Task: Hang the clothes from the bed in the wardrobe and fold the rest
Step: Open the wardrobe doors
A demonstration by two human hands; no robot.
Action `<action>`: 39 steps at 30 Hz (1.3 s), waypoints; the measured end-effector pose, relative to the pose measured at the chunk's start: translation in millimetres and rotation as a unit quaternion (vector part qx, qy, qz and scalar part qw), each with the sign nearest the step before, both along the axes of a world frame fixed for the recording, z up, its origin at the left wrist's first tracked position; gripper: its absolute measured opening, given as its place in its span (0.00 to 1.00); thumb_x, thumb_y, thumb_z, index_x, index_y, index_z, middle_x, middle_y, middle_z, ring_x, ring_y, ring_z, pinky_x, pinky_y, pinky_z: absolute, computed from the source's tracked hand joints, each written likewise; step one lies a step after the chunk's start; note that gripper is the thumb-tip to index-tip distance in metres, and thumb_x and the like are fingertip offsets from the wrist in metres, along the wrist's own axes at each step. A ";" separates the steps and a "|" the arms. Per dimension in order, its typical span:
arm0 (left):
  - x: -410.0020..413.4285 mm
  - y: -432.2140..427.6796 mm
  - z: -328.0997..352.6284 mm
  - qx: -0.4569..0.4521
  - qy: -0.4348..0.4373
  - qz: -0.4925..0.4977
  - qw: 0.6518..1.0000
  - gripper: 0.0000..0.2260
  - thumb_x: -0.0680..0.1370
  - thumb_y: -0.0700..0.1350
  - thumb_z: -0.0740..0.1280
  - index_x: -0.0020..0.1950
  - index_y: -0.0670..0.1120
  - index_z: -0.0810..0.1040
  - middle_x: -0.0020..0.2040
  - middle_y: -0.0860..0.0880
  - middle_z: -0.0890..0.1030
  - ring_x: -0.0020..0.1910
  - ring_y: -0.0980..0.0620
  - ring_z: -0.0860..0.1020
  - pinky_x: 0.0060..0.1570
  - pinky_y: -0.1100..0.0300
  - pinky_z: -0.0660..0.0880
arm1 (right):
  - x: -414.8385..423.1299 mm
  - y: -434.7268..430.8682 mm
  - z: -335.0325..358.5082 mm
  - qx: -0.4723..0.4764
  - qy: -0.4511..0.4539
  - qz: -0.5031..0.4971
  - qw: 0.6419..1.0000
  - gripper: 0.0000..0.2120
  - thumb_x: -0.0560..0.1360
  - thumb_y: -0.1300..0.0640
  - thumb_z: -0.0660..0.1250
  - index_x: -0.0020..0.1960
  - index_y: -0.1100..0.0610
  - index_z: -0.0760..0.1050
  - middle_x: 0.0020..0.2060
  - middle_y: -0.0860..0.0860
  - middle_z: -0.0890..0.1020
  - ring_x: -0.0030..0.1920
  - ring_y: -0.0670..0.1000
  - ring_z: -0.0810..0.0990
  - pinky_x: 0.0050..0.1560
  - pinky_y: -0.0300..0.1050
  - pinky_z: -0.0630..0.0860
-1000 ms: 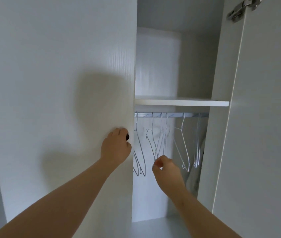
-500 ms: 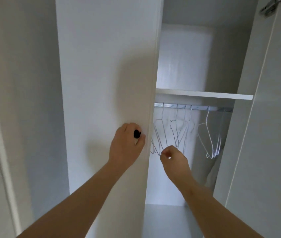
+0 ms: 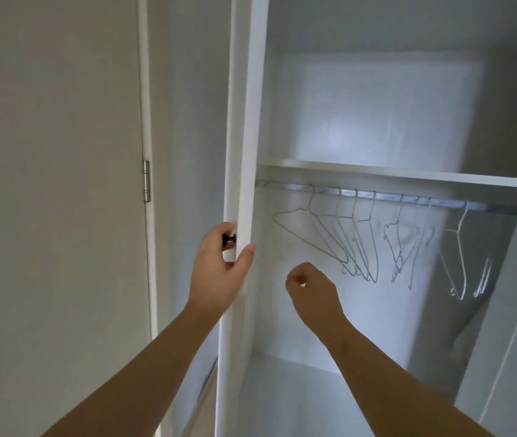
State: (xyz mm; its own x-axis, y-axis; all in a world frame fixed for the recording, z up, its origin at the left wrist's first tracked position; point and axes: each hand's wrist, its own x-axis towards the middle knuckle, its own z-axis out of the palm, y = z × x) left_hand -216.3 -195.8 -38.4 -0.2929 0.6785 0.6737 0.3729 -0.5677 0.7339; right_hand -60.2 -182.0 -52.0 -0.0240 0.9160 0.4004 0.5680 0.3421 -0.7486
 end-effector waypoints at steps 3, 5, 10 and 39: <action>-28.3 -10.0 0.9 -0.010 -0.007 0.020 1.000 0.13 0.75 0.45 0.67 0.60 0.50 0.73 0.52 0.57 0.77 0.50 0.64 0.76 0.41 0.74 0.72 | -27.8 -8.0 0.7 0.001 0.004 0.005 1.000 0.04 0.76 0.60 0.60 0.44 0.53 0.72 0.42 0.48 0.78 0.39 0.44 0.74 0.39 0.35 0.71; -48.6 -14.1 2.7 -0.018 0.000 0.036 0.999 0.11 0.75 0.42 0.66 0.58 0.48 0.74 0.49 0.55 0.77 0.43 0.63 0.76 0.38 0.75 0.70 | -46.3 -13.3 0.9 -0.003 0.007 0.002 1.000 0.04 0.76 0.60 0.60 0.44 0.53 0.72 0.42 0.48 0.78 0.40 0.44 0.74 0.39 0.35 0.71; -103.1 -23.5 7.4 -0.059 0.029 0.077 0.995 0.11 0.74 0.35 0.62 0.56 0.40 0.74 0.44 0.46 0.75 0.39 0.50 0.73 0.42 0.55 0.73 | -96.5 -32.1 -3.3 -0.016 0.007 -0.009 1.000 0.04 0.76 0.60 0.60 0.45 0.53 0.72 0.43 0.48 0.77 0.41 0.44 0.74 0.40 0.33 0.70; 22.0 -334.8 -25.3 -0.172 0.113 -0.336 0.919 0.08 0.76 0.42 0.64 0.49 0.55 0.75 0.48 0.59 0.76 0.44 0.61 0.75 0.46 0.64 0.70 | -18.3 -437.6 -29.3 -0.044 -0.007 -0.359 0.932 0.03 0.76 0.59 0.60 0.45 0.53 0.72 0.40 0.46 0.76 0.39 0.46 0.74 0.36 0.34 0.67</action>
